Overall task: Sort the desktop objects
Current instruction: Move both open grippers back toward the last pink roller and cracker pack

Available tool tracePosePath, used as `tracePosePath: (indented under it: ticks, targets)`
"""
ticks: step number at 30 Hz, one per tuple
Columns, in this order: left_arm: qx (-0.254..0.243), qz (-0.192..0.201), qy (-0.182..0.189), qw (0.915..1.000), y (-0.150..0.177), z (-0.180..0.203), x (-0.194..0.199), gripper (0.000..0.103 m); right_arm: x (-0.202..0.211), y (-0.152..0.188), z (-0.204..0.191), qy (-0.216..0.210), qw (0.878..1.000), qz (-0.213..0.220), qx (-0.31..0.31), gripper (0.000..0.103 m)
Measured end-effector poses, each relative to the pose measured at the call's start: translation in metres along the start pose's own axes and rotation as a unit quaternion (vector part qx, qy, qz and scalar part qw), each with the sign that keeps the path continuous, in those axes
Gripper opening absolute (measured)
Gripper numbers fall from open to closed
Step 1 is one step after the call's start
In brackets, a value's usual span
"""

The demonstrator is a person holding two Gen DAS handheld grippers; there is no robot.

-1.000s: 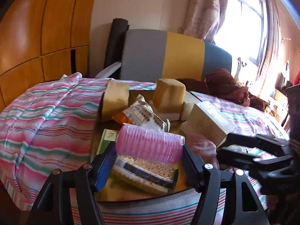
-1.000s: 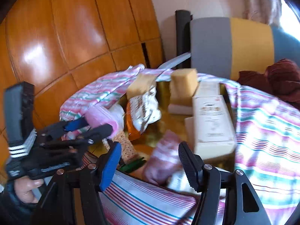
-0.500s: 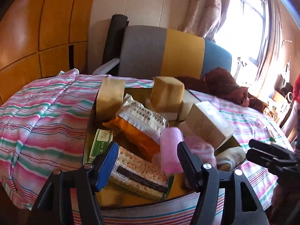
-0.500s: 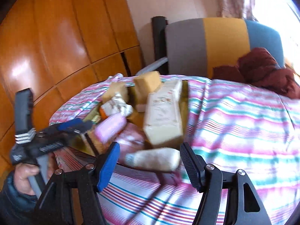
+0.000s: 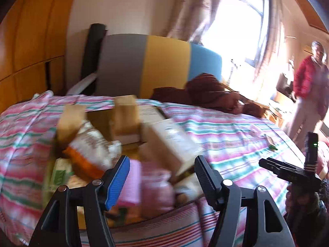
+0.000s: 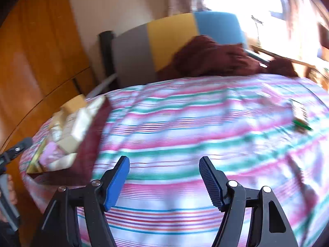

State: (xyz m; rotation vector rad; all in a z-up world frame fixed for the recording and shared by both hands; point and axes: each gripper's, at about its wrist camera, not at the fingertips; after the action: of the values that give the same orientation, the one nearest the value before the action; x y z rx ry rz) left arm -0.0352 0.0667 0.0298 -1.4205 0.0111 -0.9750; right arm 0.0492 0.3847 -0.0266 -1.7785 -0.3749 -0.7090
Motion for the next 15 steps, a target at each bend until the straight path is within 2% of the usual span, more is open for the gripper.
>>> tracePosePath:
  ticks: [7, 11, 15]
  targets:
    - [-0.070, -0.038, 0.084, 0.9933, -0.013, 0.085, -0.046, 0.067, 0.018, 0.003, 0.108, 0.097, 0.989, 0.010, -0.113, 0.074]
    - [-0.096, -0.066, 0.117, 0.9862, -0.008, 0.125, -0.071, 0.067, 0.024, 0.006, 0.143, 0.128, 0.980, 0.013, -0.152, 0.075]
    - [-0.111, -0.095, 0.132, 0.9804, 0.004, 0.156, -0.090, 0.067, 0.023, 0.007, 0.157, 0.144, 0.976, 0.011, -0.163, 0.075]
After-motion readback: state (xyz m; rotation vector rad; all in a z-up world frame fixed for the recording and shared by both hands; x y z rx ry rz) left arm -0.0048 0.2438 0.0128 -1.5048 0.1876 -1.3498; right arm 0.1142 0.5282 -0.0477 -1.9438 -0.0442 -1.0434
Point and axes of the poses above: each gripper's, at about its wrist camera, not at the fingertips, and x roughly against the way its jaws point, z to its right, y to its underside, and after that the axes turned 4 degrees about y, right-handed
